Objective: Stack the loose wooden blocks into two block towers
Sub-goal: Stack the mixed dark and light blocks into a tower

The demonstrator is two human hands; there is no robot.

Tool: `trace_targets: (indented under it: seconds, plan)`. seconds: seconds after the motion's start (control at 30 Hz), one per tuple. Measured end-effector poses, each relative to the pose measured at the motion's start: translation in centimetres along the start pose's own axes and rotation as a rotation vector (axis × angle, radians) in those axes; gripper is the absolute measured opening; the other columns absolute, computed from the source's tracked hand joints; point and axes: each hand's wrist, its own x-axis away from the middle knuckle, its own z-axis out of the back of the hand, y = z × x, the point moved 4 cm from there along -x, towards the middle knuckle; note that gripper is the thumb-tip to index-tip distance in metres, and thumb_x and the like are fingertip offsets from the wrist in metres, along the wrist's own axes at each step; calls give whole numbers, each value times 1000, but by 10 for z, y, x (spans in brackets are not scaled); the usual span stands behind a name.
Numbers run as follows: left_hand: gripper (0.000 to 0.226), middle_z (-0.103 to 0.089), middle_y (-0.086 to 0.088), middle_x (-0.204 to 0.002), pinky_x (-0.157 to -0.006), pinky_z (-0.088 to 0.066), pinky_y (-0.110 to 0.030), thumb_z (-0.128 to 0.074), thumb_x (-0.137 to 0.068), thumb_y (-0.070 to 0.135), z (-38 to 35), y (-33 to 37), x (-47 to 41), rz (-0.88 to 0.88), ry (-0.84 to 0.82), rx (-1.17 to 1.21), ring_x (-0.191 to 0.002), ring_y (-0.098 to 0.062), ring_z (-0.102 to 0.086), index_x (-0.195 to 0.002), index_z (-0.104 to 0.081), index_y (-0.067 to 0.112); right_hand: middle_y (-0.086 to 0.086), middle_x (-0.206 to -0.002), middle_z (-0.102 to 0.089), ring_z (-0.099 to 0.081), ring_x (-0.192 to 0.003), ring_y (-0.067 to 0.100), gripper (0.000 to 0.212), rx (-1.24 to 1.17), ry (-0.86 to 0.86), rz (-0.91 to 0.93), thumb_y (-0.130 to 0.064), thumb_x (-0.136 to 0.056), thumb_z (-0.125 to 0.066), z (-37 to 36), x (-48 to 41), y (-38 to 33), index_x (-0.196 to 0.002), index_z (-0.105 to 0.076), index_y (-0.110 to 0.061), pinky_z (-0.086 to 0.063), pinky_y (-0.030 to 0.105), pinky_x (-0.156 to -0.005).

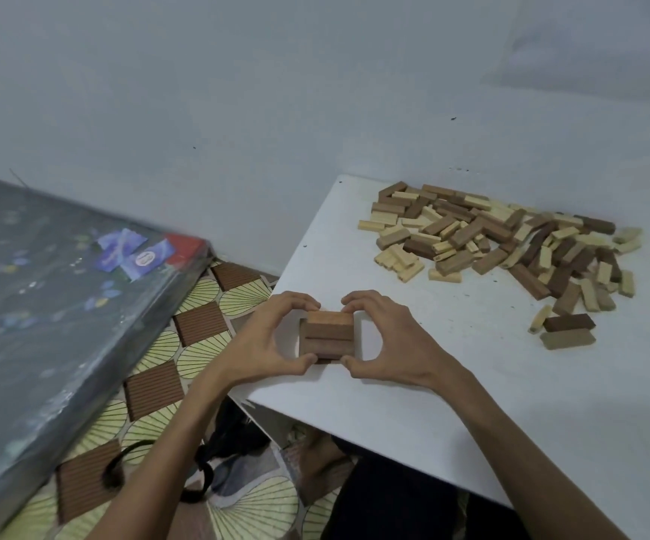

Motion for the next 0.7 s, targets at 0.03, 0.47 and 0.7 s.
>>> trace_targets:
  seconds: [0.03,0.47,0.7]
  plan:
    - [62,-60,13,-134,-108,-44,-50,-81,-71,39,1,-2,1,9,3,7,-128,-16,-55,-127,-59,26,-24,-138,-45,-46,-129,3,68,-4,-2,7,-53,-70,-78,-1,-2,-1,-128,-51,-32,-38,45,-110]
    - [64,-59,10,-131,-107,-43,-46,-83,-70,39,4,-16,4,2,14,-24,-126,-18,-54,-127,-58,23,-19,-138,-48,-43,-133,3,68,34,17,46,-48,-71,-79,-11,-11,-1,-129,-51,-28,-31,42,-114]
    - [65,-59,12,-130,-106,-42,-41,-79,-69,42,2,-14,3,-11,37,-32,-124,-15,-54,-127,-60,21,-17,-139,-49,-41,-136,4,67,13,58,39,-43,-70,-81,-16,-8,2,-129,-52,-26,-29,40,-115]
